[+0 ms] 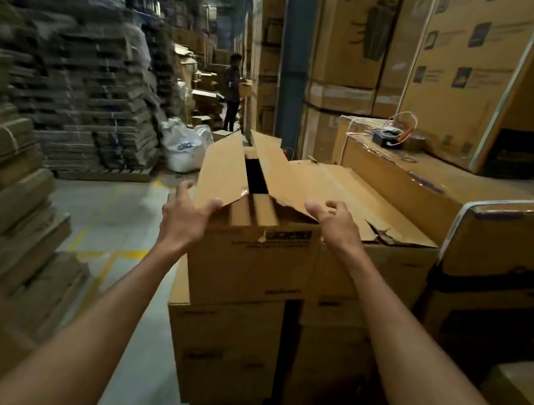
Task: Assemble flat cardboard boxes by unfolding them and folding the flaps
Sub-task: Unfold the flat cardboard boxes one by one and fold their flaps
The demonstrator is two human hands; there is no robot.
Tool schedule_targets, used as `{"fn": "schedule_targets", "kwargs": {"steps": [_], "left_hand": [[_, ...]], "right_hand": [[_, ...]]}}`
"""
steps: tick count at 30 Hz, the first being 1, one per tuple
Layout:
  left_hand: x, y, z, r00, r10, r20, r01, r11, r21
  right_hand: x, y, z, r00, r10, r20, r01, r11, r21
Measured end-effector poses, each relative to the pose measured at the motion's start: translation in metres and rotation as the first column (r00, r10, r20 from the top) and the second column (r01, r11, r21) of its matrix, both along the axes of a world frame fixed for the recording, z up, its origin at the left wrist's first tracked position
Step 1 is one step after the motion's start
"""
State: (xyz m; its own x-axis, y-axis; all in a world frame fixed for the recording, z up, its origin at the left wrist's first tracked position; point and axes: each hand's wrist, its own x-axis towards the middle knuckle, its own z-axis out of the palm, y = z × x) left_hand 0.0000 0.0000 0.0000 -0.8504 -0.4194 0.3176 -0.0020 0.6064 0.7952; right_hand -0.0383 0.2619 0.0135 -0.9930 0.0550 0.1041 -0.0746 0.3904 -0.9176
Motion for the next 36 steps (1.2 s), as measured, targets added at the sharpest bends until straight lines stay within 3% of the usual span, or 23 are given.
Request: {"fn": "schedule_targets", "kwargs": {"steps": [2,4,8,19,29,36], "left_hand": [[-0.003,-0.007,-0.011,0.993,0.026,0.115,-0.05,0.978,0.205],[-0.008,-0.015,-0.026,0.976,-0.047,0.213,-0.041,0.92,0.39],[-0.017,-0.02,-0.036,0.955,-0.222,0.196,0.039,0.75,0.66],[-0.031,-0.052,-0.057,0.946,-0.32,0.046,0.169,0.613,0.772],[-0.034,-0.103,-0.044,0.928,-0.364,0.077,0.234,0.732,0.64],[-0.015,-0.13,-0.011,0.911,-0.412,-0.021,0.341,0.725,0.599]], "right_hand": [[-0.006,-0.005,-0.006,0.996,-0.018,0.084,0.019,1.0,-0.003],[-0.013,-0.011,-0.015,0.986,-0.029,0.163,0.032,0.999,-0.013],[-0.022,-0.028,-0.023,0.975,-0.124,0.184,0.122,0.992,0.021],[-0.034,-0.049,-0.048,0.957,-0.11,0.269,0.2,0.921,-0.334],[0.004,-0.108,-0.049,0.95,-0.282,0.133,0.308,0.917,-0.253],[0.035,-0.13,-0.026,0.944,-0.327,0.033,0.32,0.892,-0.318]]}}
